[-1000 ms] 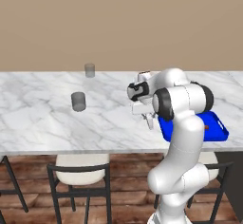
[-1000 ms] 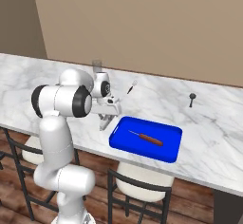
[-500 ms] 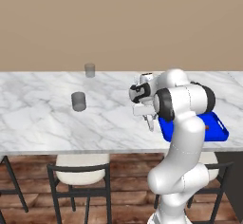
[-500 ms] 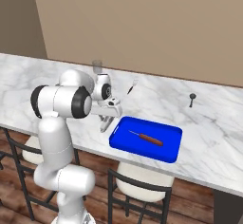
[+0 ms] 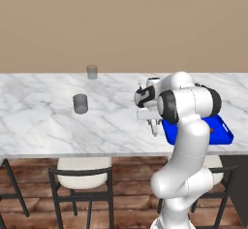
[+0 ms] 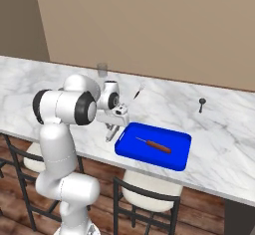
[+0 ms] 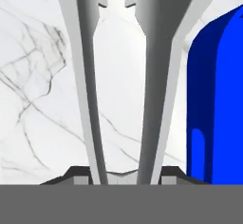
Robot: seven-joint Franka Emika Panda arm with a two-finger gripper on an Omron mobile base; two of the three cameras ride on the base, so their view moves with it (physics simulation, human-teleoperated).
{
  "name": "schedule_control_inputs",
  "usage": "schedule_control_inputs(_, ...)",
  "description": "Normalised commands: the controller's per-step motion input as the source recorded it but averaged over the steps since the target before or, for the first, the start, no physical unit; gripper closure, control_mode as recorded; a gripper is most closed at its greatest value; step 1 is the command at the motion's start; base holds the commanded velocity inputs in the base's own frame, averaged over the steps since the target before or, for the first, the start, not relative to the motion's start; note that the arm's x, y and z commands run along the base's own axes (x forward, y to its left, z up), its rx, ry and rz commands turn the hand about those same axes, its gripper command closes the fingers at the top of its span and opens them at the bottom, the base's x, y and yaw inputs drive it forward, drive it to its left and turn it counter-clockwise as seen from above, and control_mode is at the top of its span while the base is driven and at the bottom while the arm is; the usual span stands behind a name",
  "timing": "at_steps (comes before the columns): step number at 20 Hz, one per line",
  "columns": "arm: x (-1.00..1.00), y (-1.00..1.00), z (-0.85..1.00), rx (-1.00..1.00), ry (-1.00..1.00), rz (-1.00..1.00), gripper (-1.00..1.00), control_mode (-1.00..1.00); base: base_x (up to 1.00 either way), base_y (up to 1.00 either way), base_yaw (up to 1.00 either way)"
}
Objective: Take the tongs from the drawer on the left and place them on the dining counter next to the tray containing the hot dog.
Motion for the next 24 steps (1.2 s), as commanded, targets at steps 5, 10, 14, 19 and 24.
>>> schedule_control_inputs(5, 0.0, -0.09, -0.43, 0.02, 0.0, 0.0, -1.0, -1.0, 0.0, 0.0, 0.0)
schedule_control_inputs(10, 0.0, -0.07, 0.0, 0.0, 0.01, -0.01, -1.0, -1.0, 0.0, 0.0, 0.0)
schedule_control_inputs(14, -0.01, -0.17, 0.33, 0.0, 0.04, -0.05, -1.0, -1.0, 0.0, 0.0, 0.0)
schedule_control_inputs(19, -0.07, -0.07, 0.53, 0.0, 0.0, -0.06, -1.0, -1.0, 0.0, 0.0, 0.0)
schedule_control_inputs(24, -0.11, 0.0, 0.63, 0.0, -0.03, -0.03, -1.0, -1.0, 0.0, 0.0, 0.0)
